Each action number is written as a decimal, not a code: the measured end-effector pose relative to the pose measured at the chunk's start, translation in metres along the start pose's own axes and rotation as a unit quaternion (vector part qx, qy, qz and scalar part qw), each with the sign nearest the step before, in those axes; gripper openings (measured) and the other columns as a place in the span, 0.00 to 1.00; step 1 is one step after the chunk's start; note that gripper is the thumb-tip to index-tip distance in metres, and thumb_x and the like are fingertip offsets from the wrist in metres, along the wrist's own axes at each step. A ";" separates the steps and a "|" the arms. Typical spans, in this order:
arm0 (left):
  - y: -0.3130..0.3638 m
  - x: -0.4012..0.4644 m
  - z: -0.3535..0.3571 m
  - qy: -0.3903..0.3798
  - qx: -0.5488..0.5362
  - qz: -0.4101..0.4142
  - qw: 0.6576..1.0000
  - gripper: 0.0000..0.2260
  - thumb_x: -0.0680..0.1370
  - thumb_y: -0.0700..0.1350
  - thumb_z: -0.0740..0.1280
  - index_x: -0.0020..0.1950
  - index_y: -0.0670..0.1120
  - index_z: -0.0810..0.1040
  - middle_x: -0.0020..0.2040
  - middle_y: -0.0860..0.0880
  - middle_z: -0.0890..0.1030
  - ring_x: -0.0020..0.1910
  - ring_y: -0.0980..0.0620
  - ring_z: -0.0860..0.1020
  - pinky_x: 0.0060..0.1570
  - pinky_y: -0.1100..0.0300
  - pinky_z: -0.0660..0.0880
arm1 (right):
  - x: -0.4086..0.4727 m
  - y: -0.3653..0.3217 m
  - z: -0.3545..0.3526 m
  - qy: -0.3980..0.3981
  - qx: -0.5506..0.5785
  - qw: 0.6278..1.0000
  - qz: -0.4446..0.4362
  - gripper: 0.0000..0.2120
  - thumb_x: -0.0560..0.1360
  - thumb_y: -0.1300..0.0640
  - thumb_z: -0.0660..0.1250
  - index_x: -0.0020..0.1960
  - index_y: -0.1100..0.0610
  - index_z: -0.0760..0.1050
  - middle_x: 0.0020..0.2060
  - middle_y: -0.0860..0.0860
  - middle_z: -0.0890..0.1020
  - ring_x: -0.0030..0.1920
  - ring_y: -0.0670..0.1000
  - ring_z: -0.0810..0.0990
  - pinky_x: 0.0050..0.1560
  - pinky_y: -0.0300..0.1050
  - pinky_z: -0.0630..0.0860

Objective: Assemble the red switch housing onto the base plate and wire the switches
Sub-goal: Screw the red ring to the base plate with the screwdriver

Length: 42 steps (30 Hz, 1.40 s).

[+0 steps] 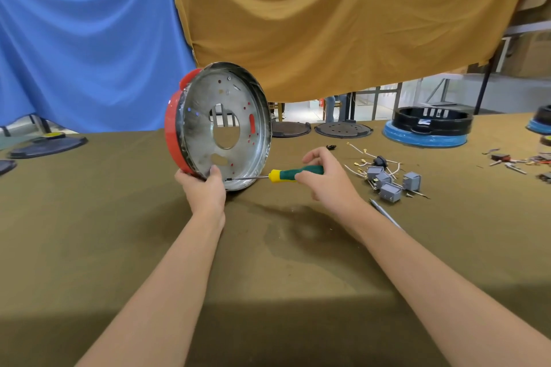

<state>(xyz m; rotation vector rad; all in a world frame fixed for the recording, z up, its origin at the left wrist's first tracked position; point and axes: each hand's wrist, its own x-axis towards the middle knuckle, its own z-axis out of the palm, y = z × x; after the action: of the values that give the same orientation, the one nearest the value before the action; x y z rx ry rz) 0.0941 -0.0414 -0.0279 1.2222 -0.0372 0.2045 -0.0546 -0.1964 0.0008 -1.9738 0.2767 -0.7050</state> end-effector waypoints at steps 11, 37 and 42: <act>-0.002 0.001 -0.001 -0.016 0.023 0.014 1.000 0.17 0.79 0.37 0.65 0.63 0.50 0.63 0.59 0.49 0.76 0.61 0.46 0.77 0.66 0.44 0.73 | -0.003 -0.001 0.002 0.039 -0.126 0.991 -0.002 0.19 0.80 0.44 0.61 0.44 0.59 0.79 0.35 0.58 0.83 0.32 0.51 0.77 0.39 0.52 0.76; -0.003 0.004 -0.001 0.014 -0.030 -0.015 0.999 0.21 0.79 0.35 0.63 0.70 0.45 0.61 0.53 0.54 0.74 0.62 0.44 0.77 0.66 0.44 0.73 | -0.002 -0.004 0.003 0.010 -0.013 1.000 0.005 0.09 0.77 0.56 0.68 0.55 0.52 0.71 0.52 0.53 0.77 0.38 0.50 0.77 0.35 0.38 0.76; -0.004 0.004 -0.001 0.009 -0.007 -0.001 1.000 0.21 0.79 0.36 0.64 0.69 0.45 0.62 0.50 0.58 0.73 0.56 0.49 0.76 0.66 0.44 0.73 | -0.001 -0.001 -0.002 0.042 -0.126 0.991 0.016 0.14 0.77 0.43 0.67 0.49 0.55 0.77 0.41 0.52 0.81 0.38 0.51 0.78 0.36 0.45 0.73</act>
<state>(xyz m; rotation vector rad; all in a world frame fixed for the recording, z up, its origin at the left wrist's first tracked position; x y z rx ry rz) 0.0982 -0.0410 -0.0310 1.2057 -0.0231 0.2135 -0.0567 -0.1965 0.0018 -2.1764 0.4666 -0.7632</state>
